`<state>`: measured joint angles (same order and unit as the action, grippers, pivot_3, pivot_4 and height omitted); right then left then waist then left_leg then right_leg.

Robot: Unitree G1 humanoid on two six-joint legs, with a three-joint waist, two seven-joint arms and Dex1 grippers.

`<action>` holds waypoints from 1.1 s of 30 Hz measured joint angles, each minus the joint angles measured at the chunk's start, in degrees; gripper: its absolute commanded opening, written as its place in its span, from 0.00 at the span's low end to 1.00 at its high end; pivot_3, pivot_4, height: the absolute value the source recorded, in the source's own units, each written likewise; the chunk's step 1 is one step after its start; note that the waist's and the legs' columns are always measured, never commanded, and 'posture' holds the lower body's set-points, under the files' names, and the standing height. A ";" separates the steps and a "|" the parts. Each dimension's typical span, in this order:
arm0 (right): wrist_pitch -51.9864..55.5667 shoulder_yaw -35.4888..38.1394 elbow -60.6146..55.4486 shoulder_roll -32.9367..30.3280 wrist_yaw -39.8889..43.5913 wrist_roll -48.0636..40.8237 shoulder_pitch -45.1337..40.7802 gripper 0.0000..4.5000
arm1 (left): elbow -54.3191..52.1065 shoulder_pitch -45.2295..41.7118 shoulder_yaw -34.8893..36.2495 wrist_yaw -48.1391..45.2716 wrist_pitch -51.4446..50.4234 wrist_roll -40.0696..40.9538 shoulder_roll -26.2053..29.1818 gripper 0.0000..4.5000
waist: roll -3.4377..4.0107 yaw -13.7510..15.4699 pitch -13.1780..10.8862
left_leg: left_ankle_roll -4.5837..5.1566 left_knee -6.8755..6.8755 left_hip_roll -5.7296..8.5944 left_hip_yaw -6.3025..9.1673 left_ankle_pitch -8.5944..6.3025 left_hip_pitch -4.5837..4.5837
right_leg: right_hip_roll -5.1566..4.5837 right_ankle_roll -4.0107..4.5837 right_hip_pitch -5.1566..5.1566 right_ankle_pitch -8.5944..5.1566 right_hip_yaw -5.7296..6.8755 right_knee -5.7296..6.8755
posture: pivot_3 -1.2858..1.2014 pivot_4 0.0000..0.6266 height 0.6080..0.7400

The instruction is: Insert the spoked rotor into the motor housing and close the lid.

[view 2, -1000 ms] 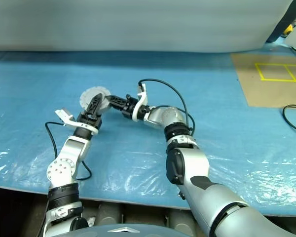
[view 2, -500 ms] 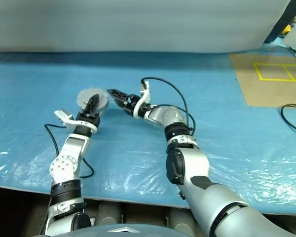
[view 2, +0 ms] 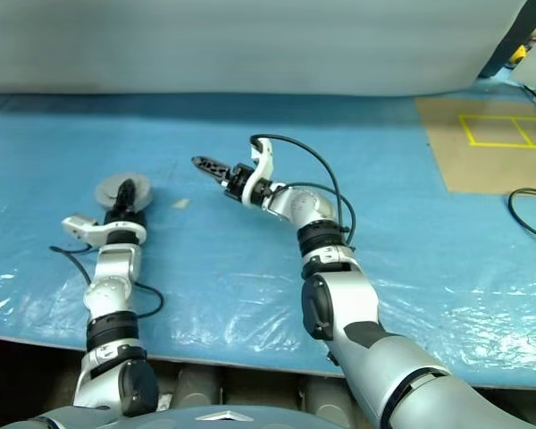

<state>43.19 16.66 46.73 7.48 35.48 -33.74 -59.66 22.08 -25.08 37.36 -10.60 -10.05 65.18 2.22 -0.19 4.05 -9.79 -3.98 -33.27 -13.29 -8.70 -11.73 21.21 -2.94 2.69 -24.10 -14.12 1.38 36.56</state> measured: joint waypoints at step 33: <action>-0.34 -3.59 -2.82 -0.31 0.85 0.33 2.11 0.85 | 18.06 -6.58 9.26 1.40 25.51 -9.21 8.90 1.00 | -0.08 -2.10 0.06 | -0.27 0.16 0.10 0.02 -0.11 -0.33 | 0.01 0.01 0.21 -0.01 -0.24 0.14 | 0.52 0.24 1.00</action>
<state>42.85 13.07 43.91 7.17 36.33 -33.41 -57.55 40.15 -31.66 46.62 -9.20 15.46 55.97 11.12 -0.27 1.94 -9.73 -4.24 -33.11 -13.19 -8.68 -11.84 20.88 -2.93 2.70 -23.89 -14.12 1.13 36.69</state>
